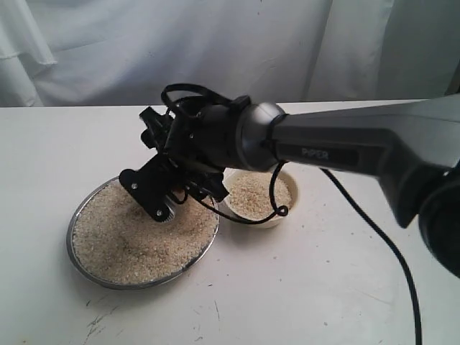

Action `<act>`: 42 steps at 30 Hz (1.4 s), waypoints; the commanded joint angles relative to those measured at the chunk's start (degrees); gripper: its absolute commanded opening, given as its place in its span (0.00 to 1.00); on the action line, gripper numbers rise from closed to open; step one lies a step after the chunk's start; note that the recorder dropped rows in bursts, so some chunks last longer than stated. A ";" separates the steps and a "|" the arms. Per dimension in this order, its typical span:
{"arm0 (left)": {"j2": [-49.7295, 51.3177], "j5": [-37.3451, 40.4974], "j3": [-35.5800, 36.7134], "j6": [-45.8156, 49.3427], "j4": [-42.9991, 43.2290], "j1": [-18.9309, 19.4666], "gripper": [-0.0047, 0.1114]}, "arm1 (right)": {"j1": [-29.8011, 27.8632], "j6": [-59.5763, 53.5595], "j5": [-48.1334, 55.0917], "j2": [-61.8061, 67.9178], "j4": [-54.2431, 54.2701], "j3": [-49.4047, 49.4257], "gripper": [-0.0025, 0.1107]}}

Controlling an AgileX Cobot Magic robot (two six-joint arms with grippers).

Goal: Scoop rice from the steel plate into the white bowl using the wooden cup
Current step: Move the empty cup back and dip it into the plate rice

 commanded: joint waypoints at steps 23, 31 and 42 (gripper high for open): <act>-0.24 -0.40 0.28 -0.01 -0.09 0.11 0.04 | 4.70 -3.88 9.19 4.40 5.82 -4.37 0.02; -0.24 -0.40 0.28 -0.01 -0.09 0.11 0.04 | 4.70 -10.22 11.14 4.40 20.59 -7.70 0.02; -0.24 -0.40 0.28 -0.01 -0.09 0.11 0.04 | 2.90 -12.81 11.40 4.40 38.05 -9.08 0.02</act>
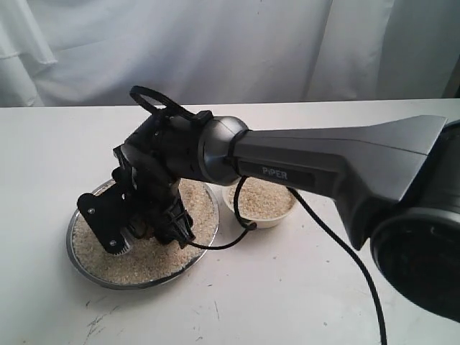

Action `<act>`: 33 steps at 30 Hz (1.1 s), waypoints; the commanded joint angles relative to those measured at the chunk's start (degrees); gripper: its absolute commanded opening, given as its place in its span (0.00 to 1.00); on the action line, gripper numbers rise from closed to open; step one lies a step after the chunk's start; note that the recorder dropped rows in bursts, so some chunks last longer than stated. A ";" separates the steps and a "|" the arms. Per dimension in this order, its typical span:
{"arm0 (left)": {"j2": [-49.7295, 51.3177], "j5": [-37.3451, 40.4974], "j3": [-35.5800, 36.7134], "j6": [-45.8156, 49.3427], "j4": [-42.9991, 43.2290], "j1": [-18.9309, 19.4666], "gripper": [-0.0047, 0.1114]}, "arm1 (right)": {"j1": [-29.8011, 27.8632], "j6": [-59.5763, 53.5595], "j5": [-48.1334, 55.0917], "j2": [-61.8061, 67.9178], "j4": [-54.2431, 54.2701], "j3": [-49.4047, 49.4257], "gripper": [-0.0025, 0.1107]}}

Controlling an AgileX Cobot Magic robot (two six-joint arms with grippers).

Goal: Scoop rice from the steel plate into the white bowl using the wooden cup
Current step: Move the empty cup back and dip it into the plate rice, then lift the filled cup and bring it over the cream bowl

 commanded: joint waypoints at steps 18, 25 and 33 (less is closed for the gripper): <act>-0.24 -0.40 0.28 -0.01 -0.09 0.11 0.04 | -12.57 6.56 10.34 -1.31 30.60 -10.25 0.02; -0.24 -0.40 0.28 -0.01 -0.09 0.11 0.04 | -15.89 7.21 14.13 -4.07 26.23 -10.25 0.02; -0.24 -0.40 0.28 -0.01 -0.09 0.11 0.04 | -17.23 12.97 17.30 -9.55 6.74 -8.23 0.02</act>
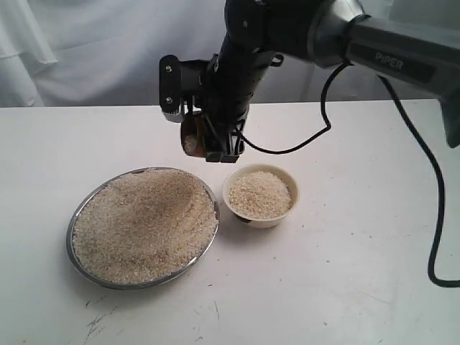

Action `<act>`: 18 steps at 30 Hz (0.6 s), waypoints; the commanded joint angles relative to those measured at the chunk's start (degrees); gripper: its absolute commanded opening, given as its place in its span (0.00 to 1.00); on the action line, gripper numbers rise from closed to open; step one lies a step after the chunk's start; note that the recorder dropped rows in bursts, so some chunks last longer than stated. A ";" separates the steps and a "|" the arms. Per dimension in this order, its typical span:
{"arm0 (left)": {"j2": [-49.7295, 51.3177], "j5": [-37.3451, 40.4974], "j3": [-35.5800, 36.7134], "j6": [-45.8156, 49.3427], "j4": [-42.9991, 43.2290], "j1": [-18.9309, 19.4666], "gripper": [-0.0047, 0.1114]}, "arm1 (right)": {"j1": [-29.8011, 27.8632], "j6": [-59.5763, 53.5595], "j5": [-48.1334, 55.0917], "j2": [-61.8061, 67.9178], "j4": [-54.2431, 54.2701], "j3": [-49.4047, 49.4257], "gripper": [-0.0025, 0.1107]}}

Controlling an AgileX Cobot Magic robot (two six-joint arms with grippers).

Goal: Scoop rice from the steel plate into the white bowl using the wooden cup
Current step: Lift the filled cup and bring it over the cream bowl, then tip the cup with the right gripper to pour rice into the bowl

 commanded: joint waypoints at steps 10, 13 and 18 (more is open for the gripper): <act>-0.24 -0.40 0.28 -0.01 -0.09 0.11 0.04 | -2.00 5.38 -0.10 -6.61 -19.99 14.40 0.02; -0.24 -0.40 0.28 -0.01 -0.09 0.11 0.04 | -2.00 5.38 -2.91 -6.61 -23.85 17.01 0.02; -0.24 -0.40 0.28 -0.01 -0.09 0.11 0.04 | -2.00 4.00 -6.88 -6.61 -30.81 20.51 0.02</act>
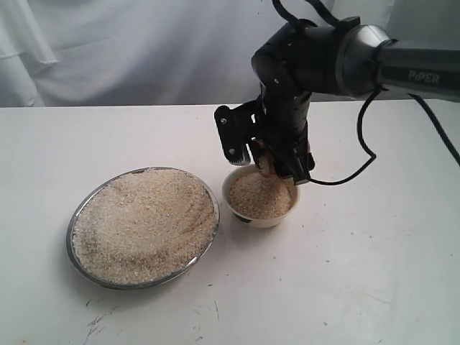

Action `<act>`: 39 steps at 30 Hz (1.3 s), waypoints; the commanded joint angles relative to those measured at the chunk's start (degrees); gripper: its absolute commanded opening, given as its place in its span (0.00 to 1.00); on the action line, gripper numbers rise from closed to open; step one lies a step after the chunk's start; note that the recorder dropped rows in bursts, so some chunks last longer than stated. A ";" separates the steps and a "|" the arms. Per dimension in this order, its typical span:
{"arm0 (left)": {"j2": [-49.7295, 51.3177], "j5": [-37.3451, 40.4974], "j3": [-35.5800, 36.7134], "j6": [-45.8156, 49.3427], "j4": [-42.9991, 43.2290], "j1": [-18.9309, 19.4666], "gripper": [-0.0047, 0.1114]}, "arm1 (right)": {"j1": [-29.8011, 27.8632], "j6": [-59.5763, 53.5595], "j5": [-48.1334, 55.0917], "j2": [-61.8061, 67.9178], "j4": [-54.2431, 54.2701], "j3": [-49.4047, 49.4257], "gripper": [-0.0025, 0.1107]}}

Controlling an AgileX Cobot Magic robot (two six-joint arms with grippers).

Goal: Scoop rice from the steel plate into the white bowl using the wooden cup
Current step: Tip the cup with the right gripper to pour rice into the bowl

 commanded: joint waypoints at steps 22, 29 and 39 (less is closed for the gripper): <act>-0.24 -0.40 0.28 -0.01 -0.09 0.11 0.04 | 4.04 -8.97 -0.56 -0.93 -13.24 2.98 0.02; -0.24 -0.40 0.28 -0.01 -0.09 0.11 0.04 | 6.00 -9.23 1.29 -0.93 -17.75 2.98 0.02; -0.24 -0.40 0.28 -0.01 -0.09 0.11 0.04 | 7.94 -10.51 2.69 -0.93 -21.76 2.98 0.02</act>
